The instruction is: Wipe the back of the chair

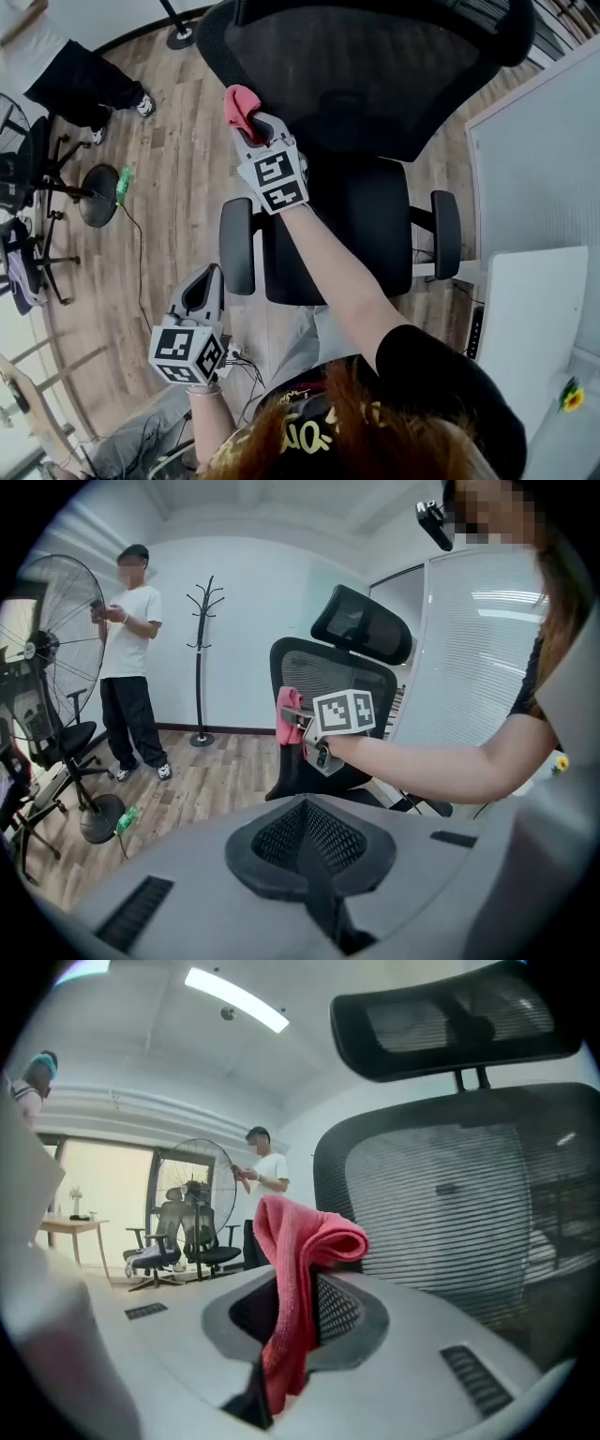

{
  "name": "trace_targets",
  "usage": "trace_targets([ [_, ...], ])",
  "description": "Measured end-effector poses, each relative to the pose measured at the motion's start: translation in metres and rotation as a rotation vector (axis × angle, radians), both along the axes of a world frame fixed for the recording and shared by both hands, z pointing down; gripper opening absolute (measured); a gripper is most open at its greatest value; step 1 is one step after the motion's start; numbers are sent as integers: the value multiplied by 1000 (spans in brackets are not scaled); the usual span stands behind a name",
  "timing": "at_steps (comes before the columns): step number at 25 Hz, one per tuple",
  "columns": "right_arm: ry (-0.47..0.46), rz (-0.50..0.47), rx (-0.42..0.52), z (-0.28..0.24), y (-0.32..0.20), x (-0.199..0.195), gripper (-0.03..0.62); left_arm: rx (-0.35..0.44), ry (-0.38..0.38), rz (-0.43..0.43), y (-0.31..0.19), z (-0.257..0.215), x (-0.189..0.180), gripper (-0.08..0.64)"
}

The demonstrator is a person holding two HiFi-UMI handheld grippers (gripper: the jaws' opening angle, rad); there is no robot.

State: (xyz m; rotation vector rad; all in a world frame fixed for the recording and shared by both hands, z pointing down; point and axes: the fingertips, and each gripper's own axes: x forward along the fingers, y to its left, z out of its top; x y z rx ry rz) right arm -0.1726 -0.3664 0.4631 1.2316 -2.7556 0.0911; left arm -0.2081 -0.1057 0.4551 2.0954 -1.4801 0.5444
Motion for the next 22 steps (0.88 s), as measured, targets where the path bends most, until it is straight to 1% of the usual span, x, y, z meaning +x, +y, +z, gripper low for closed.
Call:
trace_targets([
  [2, -46, -4, 42, -16, 10, 23, 61, 4, 3, 31, -7, -1, 11, -6],
  [3, -55, 7, 63, -22, 14, 41, 61, 6, 7, 48, -11, -1, 18, -6],
  [5, -62, 58, 101, -32, 19, 86, 61, 9, 22, 81, -18, -2, 31, -6],
  [7, -61, 144, 127, -37, 23, 142, 61, 9, 36, 113, -24, -1, 43, -6],
  [10, -24, 316, 144, -32, 25, 233, 61, 3, 37, 162, -31, 2, 61, -6],
  [13, 27, 489, 125, -18, 20, 320, 61, 1, 41, 199, -39, 4, 79, -6],
  [16, 57, 629, 84, -2, 11, 388, 61, 0, 41, 222, -46, 6, 93, -6],
  [19, 86, 706, 28, 19, 5, 434, 61, -5, 40, 237, -46, 9, 107, -6],
  [22, 112, 724, -15, 38, -5, 450, 61, -17, 39, 234, -43, 12, 114, -6],
])
